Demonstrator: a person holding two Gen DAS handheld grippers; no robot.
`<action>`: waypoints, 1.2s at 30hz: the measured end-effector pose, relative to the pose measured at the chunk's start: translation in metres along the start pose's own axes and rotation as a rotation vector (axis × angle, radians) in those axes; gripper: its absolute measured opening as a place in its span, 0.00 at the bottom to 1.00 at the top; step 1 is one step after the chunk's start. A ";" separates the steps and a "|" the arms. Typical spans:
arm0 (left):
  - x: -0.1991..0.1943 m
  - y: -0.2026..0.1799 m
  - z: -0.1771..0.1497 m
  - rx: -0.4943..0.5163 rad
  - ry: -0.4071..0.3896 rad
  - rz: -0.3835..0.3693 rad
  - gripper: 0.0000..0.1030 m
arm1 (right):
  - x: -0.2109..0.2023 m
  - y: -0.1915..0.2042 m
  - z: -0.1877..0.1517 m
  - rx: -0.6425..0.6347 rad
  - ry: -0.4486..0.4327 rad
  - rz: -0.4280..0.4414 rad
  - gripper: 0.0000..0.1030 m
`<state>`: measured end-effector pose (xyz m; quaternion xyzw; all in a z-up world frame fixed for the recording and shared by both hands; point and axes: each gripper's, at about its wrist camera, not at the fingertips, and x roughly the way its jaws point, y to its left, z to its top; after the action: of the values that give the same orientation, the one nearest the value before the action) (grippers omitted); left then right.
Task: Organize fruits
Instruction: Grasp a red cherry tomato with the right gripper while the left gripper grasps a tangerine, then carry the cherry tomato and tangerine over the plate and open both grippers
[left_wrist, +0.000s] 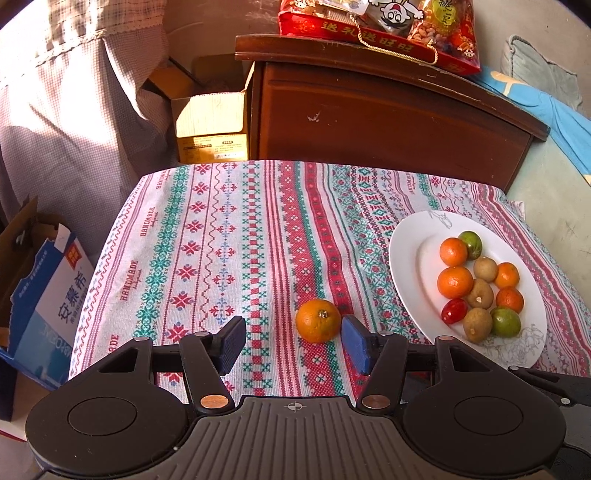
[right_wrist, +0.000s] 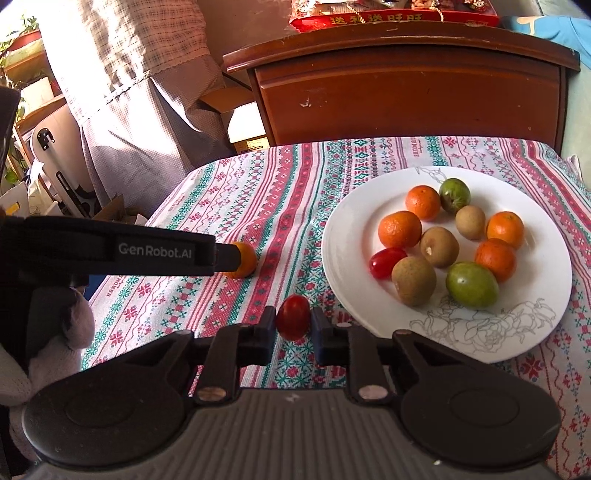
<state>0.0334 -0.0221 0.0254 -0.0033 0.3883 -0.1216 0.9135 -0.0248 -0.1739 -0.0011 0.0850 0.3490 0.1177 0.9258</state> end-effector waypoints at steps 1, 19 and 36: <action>0.001 -0.001 0.000 0.003 -0.002 -0.003 0.52 | -0.001 0.000 0.000 0.002 0.000 0.001 0.19; 0.025 -0.020 -0.011 0.085 -0.026 0.022 0.32 | -0.008 -0.010 -0.001 0.036 0.007 0.001 0.19; -0.009 -0.025 0.020 -0.016 -0.116 -0.077 0.27 | -0.044 -0.024 0.030 0.086 -0.113 0.004 0.19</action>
<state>0.0358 -0.0465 0.0479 -0.0327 0.3353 -0.1530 0.9290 -0.0333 -0.2115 0.0427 0.1316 0.3006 0.0994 0.9394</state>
